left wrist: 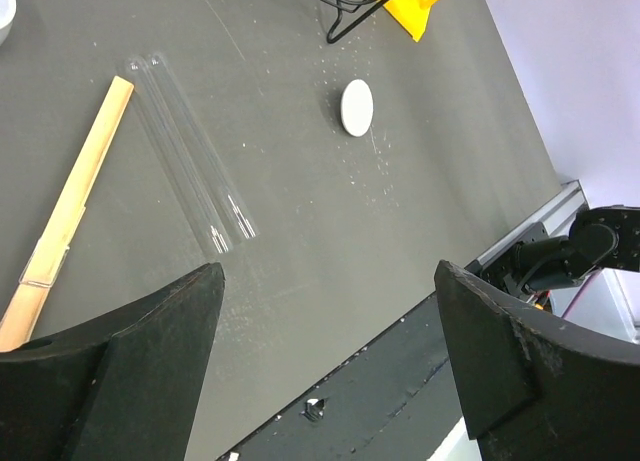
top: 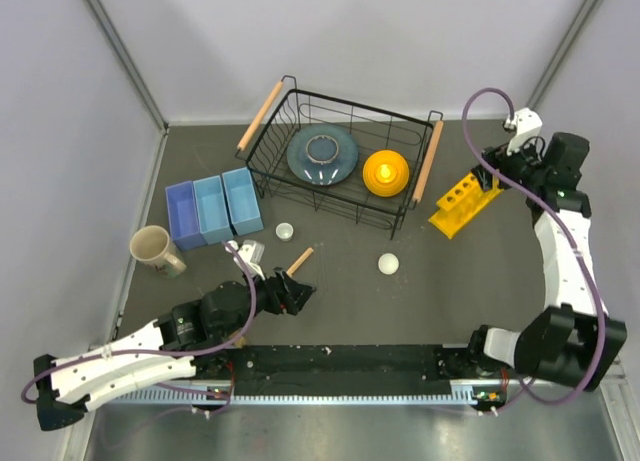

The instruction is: Organize the chemistry lab equipment

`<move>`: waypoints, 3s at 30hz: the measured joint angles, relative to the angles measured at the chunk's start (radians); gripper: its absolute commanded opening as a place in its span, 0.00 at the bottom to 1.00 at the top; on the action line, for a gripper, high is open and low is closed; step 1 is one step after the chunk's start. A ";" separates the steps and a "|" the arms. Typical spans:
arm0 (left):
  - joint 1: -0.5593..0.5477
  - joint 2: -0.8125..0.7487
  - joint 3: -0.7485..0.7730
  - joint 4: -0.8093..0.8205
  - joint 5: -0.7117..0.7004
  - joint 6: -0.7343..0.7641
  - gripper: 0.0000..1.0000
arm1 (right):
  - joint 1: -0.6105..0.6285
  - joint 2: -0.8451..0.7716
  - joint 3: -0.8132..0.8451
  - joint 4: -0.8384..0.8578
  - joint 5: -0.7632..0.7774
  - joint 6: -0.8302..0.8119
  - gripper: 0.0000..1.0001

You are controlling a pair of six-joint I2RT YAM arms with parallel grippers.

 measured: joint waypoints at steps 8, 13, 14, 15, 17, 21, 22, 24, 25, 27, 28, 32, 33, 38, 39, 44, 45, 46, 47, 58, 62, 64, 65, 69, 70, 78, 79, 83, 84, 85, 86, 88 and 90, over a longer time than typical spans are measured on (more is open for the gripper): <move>0.000 0.045 0.000 -0.030 0.004 -0.037 0.99 | 0.000 -0.248 -0.073 -0.051 -0.132 0.025 0.99; 0.013 0.107 0.032 -0.091 0.007 -0.051 0.99 | 0.000 -0.363 -0.187 -0.065 -0.212 0.124 0.99; 0.016 0.119 0.040 -0.099 0.009 -0.053 0.99 | 0.000 -0.370 -0.206 -0.068 -0.230 0.143 0.99; 0.023 0.134 0.052 -0.110 0.012 -0.054 0.99 | 0.000 -0.375 -0.222 -0.072 -0.246 0.158 0.99; 0.046 0.170 0.076 -0.120 0.030 -0.053 0.99 | 0.000 -0.380 -0.263 -0.074 -0.291 0.185 0.99; 0.132 0.255 0.109 -0.125 0.109 -0.046 0.94 | 0.000 -0.383 -0.340 -0.066 -0.368 0.224 0.99; 0.168 0.288 0.113 -0.124 0.146 -0.040 0.92 | 0.000 -0.384 -0.355 -0.061 -0.379 0.231 0.99; 0.229 0.350 0.124 -0.126 0.206 -0.029 0.88 | 0.000 -0.390 -0.397 -0.047 -0.400 0.238 0.99; 0.249 0.381 0.130 -0.128 0.224 -0.025 0.87 | 0.000 -0.393 -0.412 -0.047 -0.405 0.238 0.99; 0.276 0.475 0.168 -0.157 0.252 -0.013 0.80 | 0.000 -0.399 -0.437 -0.048 -0.414 0.236 0.99; 0.280 0.524 0.194 -0.172 0.261 -0.006 0.77 | 0.000 -0.400 -0.441 -0.049 -0.416 0.235 0.99; 0.281 0.710 0.336 -0.232 0.275 0.026 0.58 | 0.000 -0.400 -0.444 -0.036 -0.426 0.235 0.99; 0.281 0.759 0.378 -0.248 0.277 0.037 0.52 | 0.000 -0.400 -0.444 -0.031 -0.427 0.235 0.99; 0.281 0.991 0.563 -0.328 0.275 0.084 0.35 | 0.000 -0.401 -0.444 -0.024 -0.428 0.234 0.99; 0.280 1.028 0.585 -0.347 0.272 0.097 0.31 | 0.000 -0.401 -0.444 -0.025 -0.427 0.233 0.99; 0.277 1.125 0.642 -0.422 0.256 0.134 0.29 | 0.000 -0.401 -0.444 -0.025 -0.420 0.222 0.99; 0.276 1.138 0.653 -0.431 0.254 0.142 0.29 | 0.000 -0.401 -0.444 -0.025 -0.418 0.220 0.99; 0.275 1.150 0.663 -0.437 0.254 0.148 0.29 | 0.000 -0.401 -0.444 -0.026 -0.417 0.217 0.99; 0.275 1.157 0.669 -0.439 0.254 0.152 0.29 | 0.000 -0.401 -0.444 -0.026 -0.415 0.214 0.99; 0.273 1.227 0.680 -0.431 0.282 0.180 0.30 | 0.000 -0.401 -0.444 -0.029 -0.409 0.199 0.99; 0.271 1.241 0.681 -0.420 0.294 0.183 0.30 | 0.000 -0.401 -0.444 -0.032 -0.407 0.195 0.99; 0.270 1.241 0.682 -0.417 0.297 0.183 0.30 | 0.000 -0.401 -0.444 -0.033 -0.407 0.190 0.99; 0.269 1.241 0.684 -0.416 0.298 0.183 0.31 | 0.000 -0.401 -0.444 -0.033 -0.407 0.189 0.99; 0.266 1.241 0.689 -0.414 0.298 0.182 0.31 | 0.000 -0.401 -0.444 -0.033 -0.407 0.185 0.99; 0.264 1.241 0.690 -0.413 0.298 0.181 0.31 | 0.000 -0.401 -0.444 -0.033 -0.407 0.183 0.99; 0.255 1.235 0.714 -0.372 0.321 0.171 0.42 | 0.000 -0.401 -0.444 -0.038 -0.407 0.180 0.99; 0.254 1.235 0.717 -0.365 0.325 0.168 0.43 | 0.000 -0.401 -0.444 -0.039 -0.407 0.180 0.99; 0.254 1.235 0.721 -0.349 0.327 0.156 0.44 | 0.000 -0.401 -0.444 -0.045 -0.407 0.175 0.99; 0.254 1.235 0.721 -0.346 0.327 0.154 0.44 | 0.000 -0.401 -0.444 -0.047 -0.407 0.174 0.99; 0.254 1.235 0.721 -0.342 0.327 0.153 0.44 | 0.000 -0.401 -0.444 -0.049 -0.407 0.174 0.99; 0.254 1.235 0.721 -0.338 0.328 0.152 0.44 | 0.000 -0.401 -0.444 -0.050 -0.407 0.173 0.99; 0.254 1.238 0.723 -0.331 0.331 0.152 0.43 | 0.000 -0.401 -0.444 -0.051 -0.407 0.173 0.99; 0.254 1.245 0.726 -0.325 0.335 0.151 0.43 | 0.000 -0.401 -0.444 -0.051 -0.407 0.173 0.99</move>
